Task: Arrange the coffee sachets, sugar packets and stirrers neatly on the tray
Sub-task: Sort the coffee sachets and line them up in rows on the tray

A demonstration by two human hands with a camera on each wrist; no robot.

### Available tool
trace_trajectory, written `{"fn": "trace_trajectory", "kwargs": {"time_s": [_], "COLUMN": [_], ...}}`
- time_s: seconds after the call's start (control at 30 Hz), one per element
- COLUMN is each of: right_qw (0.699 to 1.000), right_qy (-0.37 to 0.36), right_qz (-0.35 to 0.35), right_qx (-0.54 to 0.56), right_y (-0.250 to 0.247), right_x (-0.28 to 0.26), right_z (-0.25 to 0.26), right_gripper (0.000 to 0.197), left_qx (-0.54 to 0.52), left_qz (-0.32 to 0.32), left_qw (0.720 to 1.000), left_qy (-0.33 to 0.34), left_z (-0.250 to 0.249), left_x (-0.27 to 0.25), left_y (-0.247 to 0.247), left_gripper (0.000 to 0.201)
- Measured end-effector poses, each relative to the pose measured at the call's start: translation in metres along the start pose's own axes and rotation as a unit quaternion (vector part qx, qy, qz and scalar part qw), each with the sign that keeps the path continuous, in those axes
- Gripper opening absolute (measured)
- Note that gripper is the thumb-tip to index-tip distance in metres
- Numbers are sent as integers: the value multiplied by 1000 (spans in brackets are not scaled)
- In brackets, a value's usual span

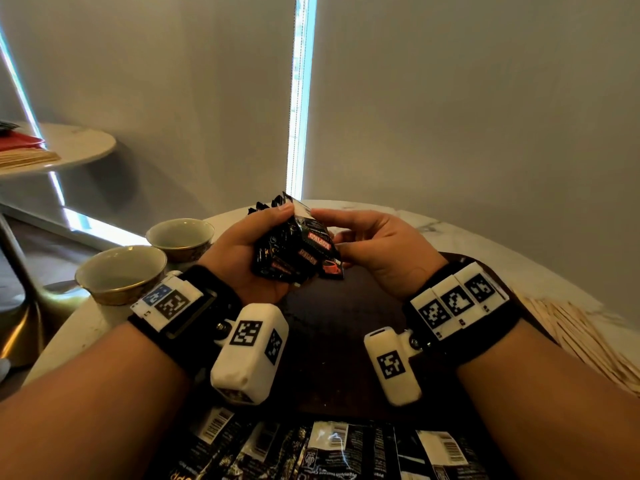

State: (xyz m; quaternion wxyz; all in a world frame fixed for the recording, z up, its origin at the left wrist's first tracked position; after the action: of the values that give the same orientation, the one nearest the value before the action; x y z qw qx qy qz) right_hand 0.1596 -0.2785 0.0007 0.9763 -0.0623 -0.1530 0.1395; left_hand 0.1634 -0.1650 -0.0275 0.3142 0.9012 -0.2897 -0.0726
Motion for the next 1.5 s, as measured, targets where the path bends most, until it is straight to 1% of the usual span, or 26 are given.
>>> {"fn": "trace_trajectory", "kwargs": {"time_s": [0.07,0.17,0.33,0.4,0.47,0.53,0.57,0.63,0.7,0.77,0.83,0.9,0.93,1.0,1.1,1.27,1.5], "right_qw": [1000,999,998,996,989,971,960,941,927,916,904,901,900,896,898,903,906], "right_qy": [-14,-22,-26,-31,-25,-21,-19,1,52,104,138,169,185,213,254,285,298], "right_qz": [-17,-37,-51,-79,-145,-237,-278,-337,-364,-375,-382,-373,-367,-359,-339,-313,-295], "right_qx": [-8,-15,19,21,22,14,17,40,67,103,133,144,148,151,119,78,52], "right_y": [-4,-7,-7,-12,-27,-50,-62,-80,-91,-99,-104,-105,-104,-102,-98,-95,-93], "right_x": [-1,-2,-2,0,1,0,-1,-4,-8,-13,-16,-16,-17,-18,-21,-22,-20], "right_z": [3,5,4,1,-4,-11,-14,-26,-45,-65,-81,-92,-96,-102,-106,-109,-111], "right_gripper": [44,39,34,27,21,24,24,18,11,9,15,17,18,19,17,16,19], "left_qx": [6,7,0,-10,-4,15,25,36,33,29,26,17,17,29,35,34,26], "left_qz": [-3,10,14,19,12,-12,-21,-37,-48,-57,-70,-79,-81,-84,-88,-90,-90], "left_qw": [1000,1000,1000,999,1000,1000,999,999,998,998,997,996,996,995,994,994,994], "left_qy": [-13,-23,-28,-26,-26,-25,-21,-2,12,20,29,33,35,43,50,52,52], "left_z": [0,2,3,3,3,3,2,-3,-6,-9,-11,-12,-12,-13,-16,-16,-15], "left_x": [-1,-2,-1,-1,-1,1,2,5,7,8,9,9,10,11,11,10,10], "left_y": [1,4,-3,-1,-2,-8,-10,-15,-19,-23,-28,-31,-31,-30,-30,-33,-32], "left_gripper": [46,48,44,41,45,62,67,58,54,60,66,71,69,59,48,48,50]}}
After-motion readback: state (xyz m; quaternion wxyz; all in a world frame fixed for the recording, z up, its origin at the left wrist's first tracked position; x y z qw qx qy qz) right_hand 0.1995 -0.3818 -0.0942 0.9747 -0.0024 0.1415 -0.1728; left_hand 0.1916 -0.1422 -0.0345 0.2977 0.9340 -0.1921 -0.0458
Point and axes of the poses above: each hand's wrist, its own x-axis towards the middle knuckle, its own y-axis out of the palm, z = x × y, the point moved 9 cm from there along x, towards the middle knuckle, and after that the axes turned 4 degrees about x, right-handed, at the moved point
